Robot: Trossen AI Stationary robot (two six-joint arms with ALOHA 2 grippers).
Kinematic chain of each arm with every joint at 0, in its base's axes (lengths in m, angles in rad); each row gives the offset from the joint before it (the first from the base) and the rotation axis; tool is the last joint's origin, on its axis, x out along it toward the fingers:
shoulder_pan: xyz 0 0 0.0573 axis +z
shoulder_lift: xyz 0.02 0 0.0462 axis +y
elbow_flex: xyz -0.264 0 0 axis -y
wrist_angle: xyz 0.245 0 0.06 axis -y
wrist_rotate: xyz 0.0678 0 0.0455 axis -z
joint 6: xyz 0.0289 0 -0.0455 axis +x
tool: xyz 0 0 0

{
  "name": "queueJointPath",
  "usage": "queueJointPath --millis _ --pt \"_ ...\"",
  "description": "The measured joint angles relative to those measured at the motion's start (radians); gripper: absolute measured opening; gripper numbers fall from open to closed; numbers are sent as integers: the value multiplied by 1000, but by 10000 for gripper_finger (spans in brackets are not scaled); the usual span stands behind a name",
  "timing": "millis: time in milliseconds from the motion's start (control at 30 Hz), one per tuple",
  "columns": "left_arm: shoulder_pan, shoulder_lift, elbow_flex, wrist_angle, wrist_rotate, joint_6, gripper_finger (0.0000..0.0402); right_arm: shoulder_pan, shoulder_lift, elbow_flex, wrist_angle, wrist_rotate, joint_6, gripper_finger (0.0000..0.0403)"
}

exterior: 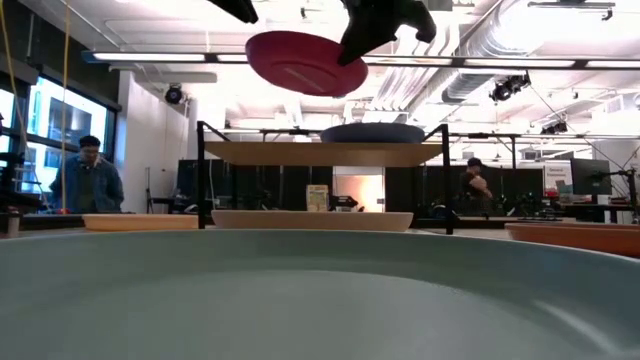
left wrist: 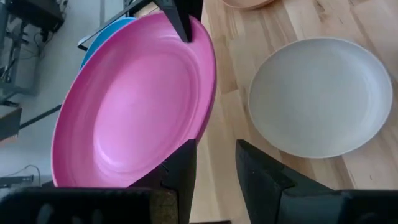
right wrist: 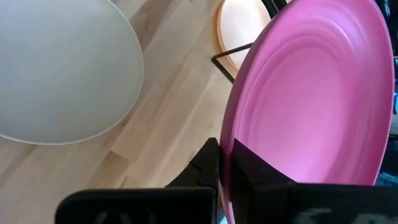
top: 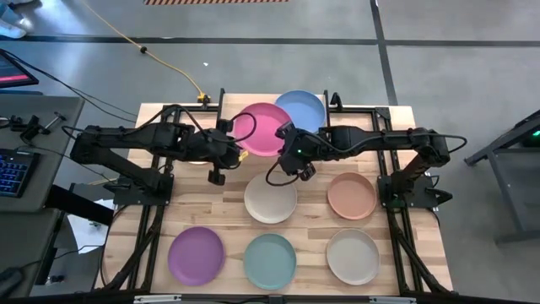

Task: Place and stack plates onto a shelf
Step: Stack the pink plate on top of the blue plate on the shelf

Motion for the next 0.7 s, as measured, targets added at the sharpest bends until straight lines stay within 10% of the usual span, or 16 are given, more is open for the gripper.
queueJointPath --millis 700 --pt "1 -26 2 -30 -118 -25 104 -148 -131 0 -173 16 69 0"
